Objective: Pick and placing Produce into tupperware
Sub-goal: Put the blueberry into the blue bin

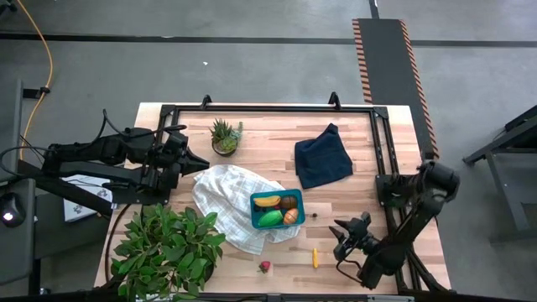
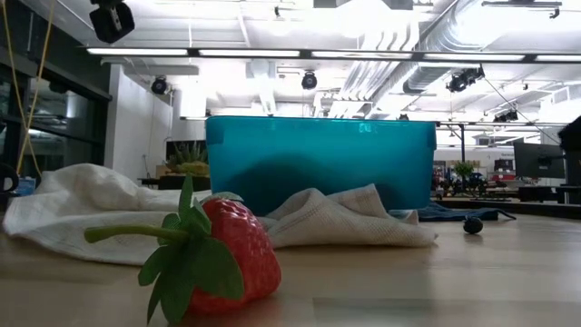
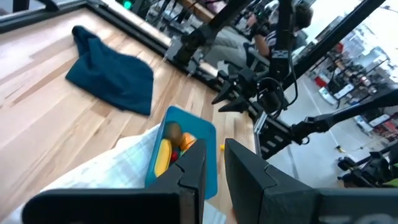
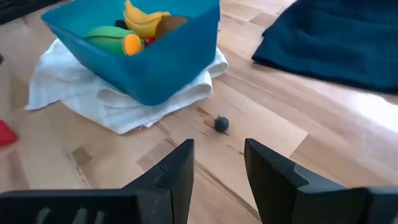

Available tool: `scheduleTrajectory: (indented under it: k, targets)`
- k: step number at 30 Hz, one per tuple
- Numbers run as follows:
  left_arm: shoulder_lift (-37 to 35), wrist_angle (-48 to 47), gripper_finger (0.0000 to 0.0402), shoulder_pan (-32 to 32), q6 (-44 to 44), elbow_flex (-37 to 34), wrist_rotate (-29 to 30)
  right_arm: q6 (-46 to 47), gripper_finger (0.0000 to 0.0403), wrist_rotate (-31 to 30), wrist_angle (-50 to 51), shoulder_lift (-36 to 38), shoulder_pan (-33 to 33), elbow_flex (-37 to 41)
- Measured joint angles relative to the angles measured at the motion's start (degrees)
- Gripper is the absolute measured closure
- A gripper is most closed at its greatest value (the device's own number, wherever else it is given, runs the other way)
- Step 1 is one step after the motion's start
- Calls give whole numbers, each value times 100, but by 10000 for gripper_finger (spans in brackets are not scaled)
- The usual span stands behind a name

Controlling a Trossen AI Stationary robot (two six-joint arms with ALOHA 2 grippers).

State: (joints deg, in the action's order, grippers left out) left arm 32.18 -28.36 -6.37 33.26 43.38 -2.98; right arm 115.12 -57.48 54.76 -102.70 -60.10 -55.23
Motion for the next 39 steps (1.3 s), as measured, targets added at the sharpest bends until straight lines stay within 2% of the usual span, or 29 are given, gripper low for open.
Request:
scheduleTrajectory:
  k: [5, 12, 19, 26, 33, 39]
  targets:
    - [0, -373, 355, 0, 2, 0, 1, 701, 270, -312, 8, -613, -41, 0]
    - [0, -733, 355, 0, 2, 0, 0, 731, 269, -414, 42, -1116, 31, 0]
    - [0, -795, 355, 0, 4, 0, 0, 1335, 269, -742, 6, -1517, 115, 0]
    - [0, -813, 355, 0, 11, 0, -46, 1169, 269, -1006, -91, -1578, 334, 0]
    - [0, -829, 355, 0, 60, 0, -50, 528, 269, -1255, -570, -1578, 588, 0]
    - [0, -829, 355, 0, 133, 0, -65, 333, 269, -1257, -808, -1578, 654, 0]
